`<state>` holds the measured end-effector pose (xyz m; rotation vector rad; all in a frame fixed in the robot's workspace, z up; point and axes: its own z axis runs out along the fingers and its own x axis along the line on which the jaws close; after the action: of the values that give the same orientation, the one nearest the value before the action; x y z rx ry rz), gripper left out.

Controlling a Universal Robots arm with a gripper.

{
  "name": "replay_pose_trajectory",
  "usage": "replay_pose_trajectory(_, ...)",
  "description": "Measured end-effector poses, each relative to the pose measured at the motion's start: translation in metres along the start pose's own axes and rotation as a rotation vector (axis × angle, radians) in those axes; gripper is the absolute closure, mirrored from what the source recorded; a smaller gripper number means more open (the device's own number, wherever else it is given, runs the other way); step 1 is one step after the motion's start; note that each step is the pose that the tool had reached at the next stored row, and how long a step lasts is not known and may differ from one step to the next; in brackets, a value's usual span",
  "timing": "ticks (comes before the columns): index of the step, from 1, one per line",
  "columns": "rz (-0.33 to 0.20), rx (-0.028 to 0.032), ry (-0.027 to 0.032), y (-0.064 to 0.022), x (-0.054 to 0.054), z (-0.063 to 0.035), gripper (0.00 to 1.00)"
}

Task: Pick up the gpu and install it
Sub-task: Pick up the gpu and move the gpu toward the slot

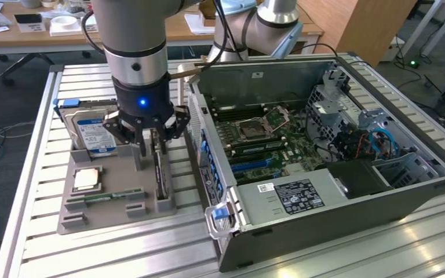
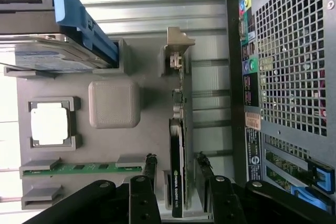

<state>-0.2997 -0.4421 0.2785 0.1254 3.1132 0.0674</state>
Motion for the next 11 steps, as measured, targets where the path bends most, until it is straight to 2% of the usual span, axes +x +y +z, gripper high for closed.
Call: replay_pose_trajectory(11,0.0,0.0002,0.0001,-0.0007,-0.001,0.0181,0.57)
